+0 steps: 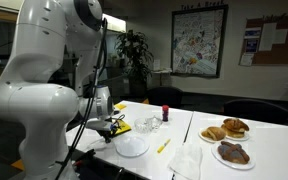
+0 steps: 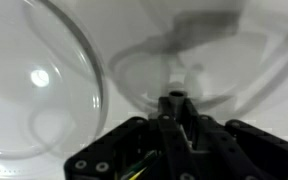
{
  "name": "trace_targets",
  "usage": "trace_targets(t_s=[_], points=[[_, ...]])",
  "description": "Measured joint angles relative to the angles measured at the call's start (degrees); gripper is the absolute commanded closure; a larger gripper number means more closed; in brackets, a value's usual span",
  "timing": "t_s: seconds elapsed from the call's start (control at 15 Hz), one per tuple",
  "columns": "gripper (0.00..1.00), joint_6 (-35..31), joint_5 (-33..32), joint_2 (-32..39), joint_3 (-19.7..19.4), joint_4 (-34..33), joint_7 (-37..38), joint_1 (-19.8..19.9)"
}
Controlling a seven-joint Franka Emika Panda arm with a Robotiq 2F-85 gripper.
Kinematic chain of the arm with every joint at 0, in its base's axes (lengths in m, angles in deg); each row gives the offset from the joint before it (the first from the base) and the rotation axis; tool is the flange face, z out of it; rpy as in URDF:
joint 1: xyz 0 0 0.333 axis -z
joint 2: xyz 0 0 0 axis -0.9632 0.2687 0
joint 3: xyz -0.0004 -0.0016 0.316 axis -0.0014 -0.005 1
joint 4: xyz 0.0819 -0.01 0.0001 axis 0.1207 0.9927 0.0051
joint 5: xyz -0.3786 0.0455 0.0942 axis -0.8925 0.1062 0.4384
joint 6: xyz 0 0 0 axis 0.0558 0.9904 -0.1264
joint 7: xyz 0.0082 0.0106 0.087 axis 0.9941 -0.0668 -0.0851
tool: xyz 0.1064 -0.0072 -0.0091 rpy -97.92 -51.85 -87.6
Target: Pick up two of the crayons and put them to the right
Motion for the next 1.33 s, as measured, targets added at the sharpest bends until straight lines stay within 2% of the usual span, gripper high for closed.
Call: trace_targets(t_s=[0.13, 0.47, 0.67, 0.73, 0.8, 0.93, 1.07, 1.33], points=[[0.96, 0.46, 5.50, 0.27, 7.80, -0.27, -1.11, 6.14], [0.96, 2.42, 5.50, 5.77, 29.73, -4.29, 3.91, 26.09], [0.96, 6.84, 5.84, 10.41, 39.49, -7.91, 4.14, 35.69], [0.96, 7.50, 5.76, 11.53, 41.27, -9.10, 3.88, 37.32], [0.96, 7.38, 9.08, 12.10, 42.34, -10.02, 0.95, 37.50], [0.96, 7.45, 17.46, 11.86, 43.70, -11.36, -6.72, 35.85], [0.96, 7.84, 23.01, 11.84, 45.99, -12.27, -11.31, 35.40], [0.96, 10.13, 29.46, 11.84, 48.68, -13.63, -16.73, 35.52]])
